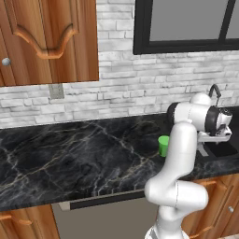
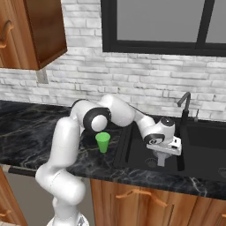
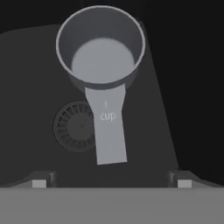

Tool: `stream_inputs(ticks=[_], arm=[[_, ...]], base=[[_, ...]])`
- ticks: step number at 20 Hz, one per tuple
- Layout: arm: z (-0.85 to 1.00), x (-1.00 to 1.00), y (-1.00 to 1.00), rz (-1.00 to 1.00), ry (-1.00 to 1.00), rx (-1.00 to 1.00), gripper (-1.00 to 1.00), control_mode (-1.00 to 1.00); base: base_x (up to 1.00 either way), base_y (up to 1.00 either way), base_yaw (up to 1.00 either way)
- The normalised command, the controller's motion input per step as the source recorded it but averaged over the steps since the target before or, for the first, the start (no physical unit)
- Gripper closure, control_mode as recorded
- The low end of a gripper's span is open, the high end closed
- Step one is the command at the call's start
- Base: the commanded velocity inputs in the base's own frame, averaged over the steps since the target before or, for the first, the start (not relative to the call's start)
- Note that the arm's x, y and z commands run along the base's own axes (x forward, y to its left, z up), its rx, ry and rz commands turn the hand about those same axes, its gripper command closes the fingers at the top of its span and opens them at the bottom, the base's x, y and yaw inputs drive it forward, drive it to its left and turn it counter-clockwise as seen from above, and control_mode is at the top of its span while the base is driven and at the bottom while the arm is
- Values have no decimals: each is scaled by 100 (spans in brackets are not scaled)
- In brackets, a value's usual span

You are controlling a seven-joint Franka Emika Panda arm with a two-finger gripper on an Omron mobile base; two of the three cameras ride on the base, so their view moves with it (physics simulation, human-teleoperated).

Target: Move any existing items from the left basin to the right basin for drying. Then move the cup from the counter to the left basin of the sink for washing.

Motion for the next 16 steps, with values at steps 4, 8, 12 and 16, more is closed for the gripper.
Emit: stream_inputs(ticks=[4, 8, 12, 16], arm=[[-23, 0, 14, 0, 4, 0, -100, -100], [-18, 7, 16, 0, 1, 0, -100, -100], [-17, 8, 2, 0, 0, 0, -100, -100], [-17, 8, 0, 0, 0, 0, -100, -100]], base=[[0, 0, 0], [0, 0, 0], [0, 0, 0], [0, 0, 0]])
